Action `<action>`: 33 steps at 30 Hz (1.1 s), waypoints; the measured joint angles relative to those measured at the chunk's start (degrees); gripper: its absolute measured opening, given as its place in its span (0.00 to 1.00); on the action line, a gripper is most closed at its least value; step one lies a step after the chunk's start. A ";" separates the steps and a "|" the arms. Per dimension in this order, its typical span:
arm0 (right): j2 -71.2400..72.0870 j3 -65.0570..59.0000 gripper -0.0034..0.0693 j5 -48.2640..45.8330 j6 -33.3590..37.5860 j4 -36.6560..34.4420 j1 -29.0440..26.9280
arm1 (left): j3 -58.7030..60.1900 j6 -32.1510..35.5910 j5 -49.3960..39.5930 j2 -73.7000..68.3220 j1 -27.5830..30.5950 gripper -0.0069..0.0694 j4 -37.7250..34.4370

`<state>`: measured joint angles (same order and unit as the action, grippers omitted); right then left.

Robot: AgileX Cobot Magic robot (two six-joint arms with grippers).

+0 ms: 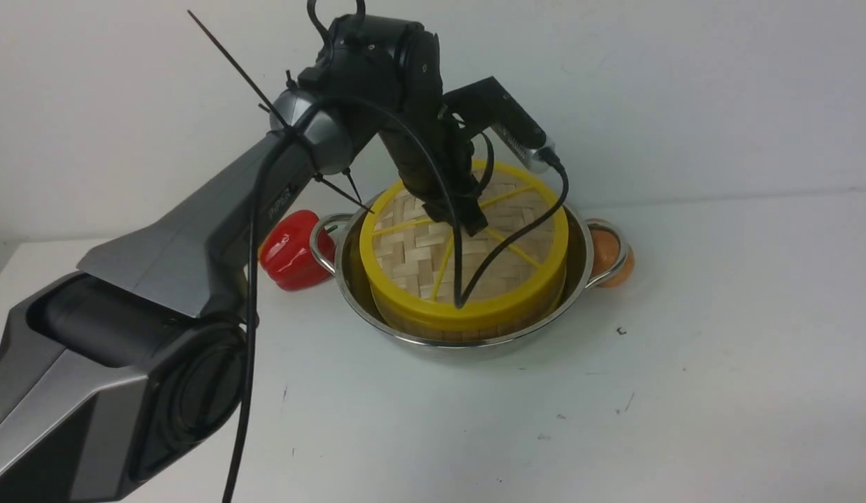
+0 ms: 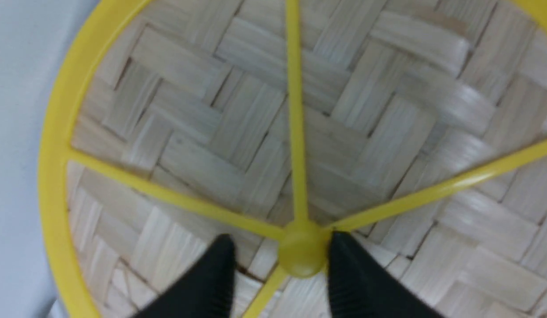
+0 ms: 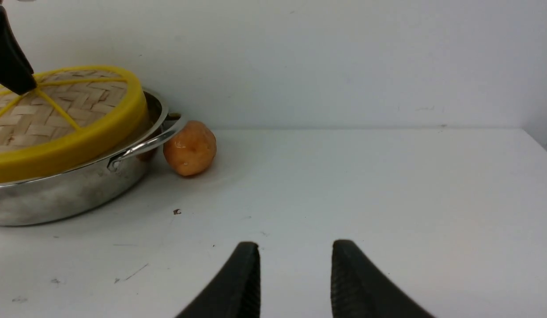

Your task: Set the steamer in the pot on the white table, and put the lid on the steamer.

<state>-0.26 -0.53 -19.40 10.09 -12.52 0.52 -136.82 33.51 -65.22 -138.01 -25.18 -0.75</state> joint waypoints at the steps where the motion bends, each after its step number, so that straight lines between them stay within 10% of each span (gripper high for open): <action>1: 0.00 0.00 0.38 0.00 0.00 0.00 0.00 | 0.00 0.00 0.00 0.00 0.00 0.59 0.23; 6: 0.00 0.00 0.38 0.00 0.00 0.00 0.00 | 0.00 -2.18 0.20 0.39 0.00 0.88 1.26; 12: 0.00 0.00 0.38 0.00 0.00 0.00 0.00 | 0.00 -6.77 -0.51 5.64 0.00 0.92 4.04; 25: 0.00 0.00 0.38 0.05 0.00 0.00 0.00 | -0.07 -33.51 -4.28 27.24 0.00 0.47 4.36; 33: 0.00 0.00 0.38 0.05 0.00 0.00 0.00 | -0.07 -36.79 -4.54 29.73 0.00 0.25 4.24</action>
<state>-0.26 -0.53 -19.34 10.09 -12.52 0.52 -136.89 -3.29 -69.76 -108.28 -25.18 3.49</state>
